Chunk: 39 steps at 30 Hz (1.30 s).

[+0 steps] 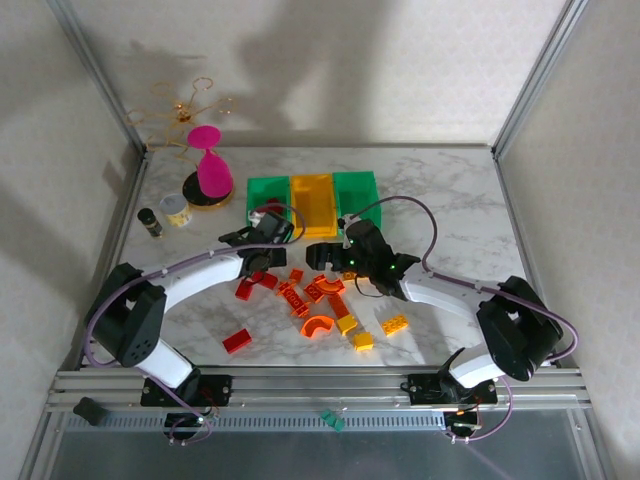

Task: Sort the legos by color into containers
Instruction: Pick up the lego from the center of the table, then place the lego in the container.

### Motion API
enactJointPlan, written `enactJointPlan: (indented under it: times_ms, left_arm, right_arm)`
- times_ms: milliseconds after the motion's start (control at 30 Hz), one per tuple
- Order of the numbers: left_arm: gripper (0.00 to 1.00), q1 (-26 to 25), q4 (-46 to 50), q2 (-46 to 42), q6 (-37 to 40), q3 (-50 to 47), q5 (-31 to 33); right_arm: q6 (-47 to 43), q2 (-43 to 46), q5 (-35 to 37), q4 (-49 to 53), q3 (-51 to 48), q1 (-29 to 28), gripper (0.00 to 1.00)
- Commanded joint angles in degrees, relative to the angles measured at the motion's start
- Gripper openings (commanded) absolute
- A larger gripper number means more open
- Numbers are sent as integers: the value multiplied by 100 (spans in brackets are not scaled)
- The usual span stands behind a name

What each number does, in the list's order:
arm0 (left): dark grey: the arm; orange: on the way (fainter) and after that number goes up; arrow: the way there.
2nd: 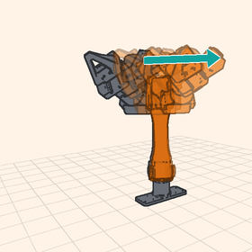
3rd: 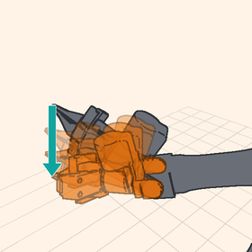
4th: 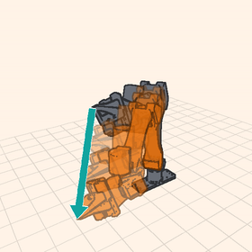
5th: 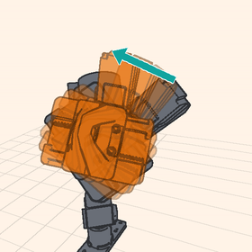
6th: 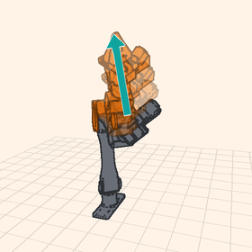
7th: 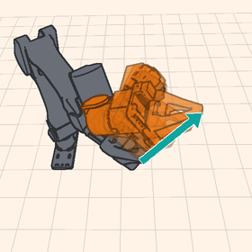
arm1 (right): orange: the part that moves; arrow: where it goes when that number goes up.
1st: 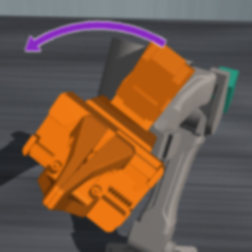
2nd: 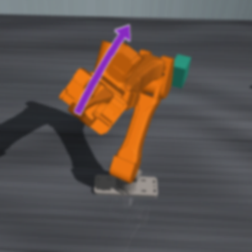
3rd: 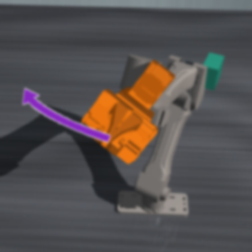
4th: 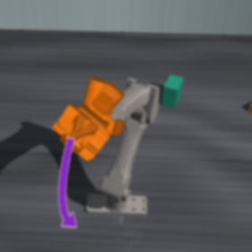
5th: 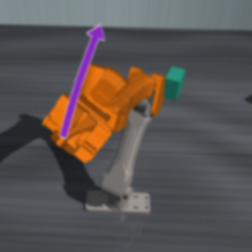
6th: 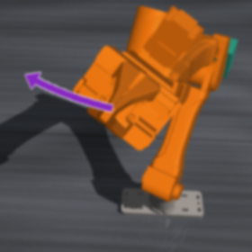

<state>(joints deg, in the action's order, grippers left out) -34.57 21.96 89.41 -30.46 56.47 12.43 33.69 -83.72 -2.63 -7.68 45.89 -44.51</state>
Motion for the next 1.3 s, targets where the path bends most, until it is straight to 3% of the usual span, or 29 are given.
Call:
enactJointPlan:
  times_ms: [0,667,867,1067,1267]
  left_arm:
    - [30,8,102,165,-83,582,482]
    - [33,1003,-121,2708,39,3199,582]
    - [39,1075,-18,3141,50,3639,537]
    - [45,1075,26,3095,105,3663,454]
    - [45,1041,-39,2514,129,3251,285]
  right_arm:
    - [-102,166,44,14,257,68,99]
    - [-157,548,198,92,226,672,99]
    - [-236,647,272,165,201,711,99]
    - [-306,705,260,180,244,731,99]
    - [-558,790,104,296,336,725,99]
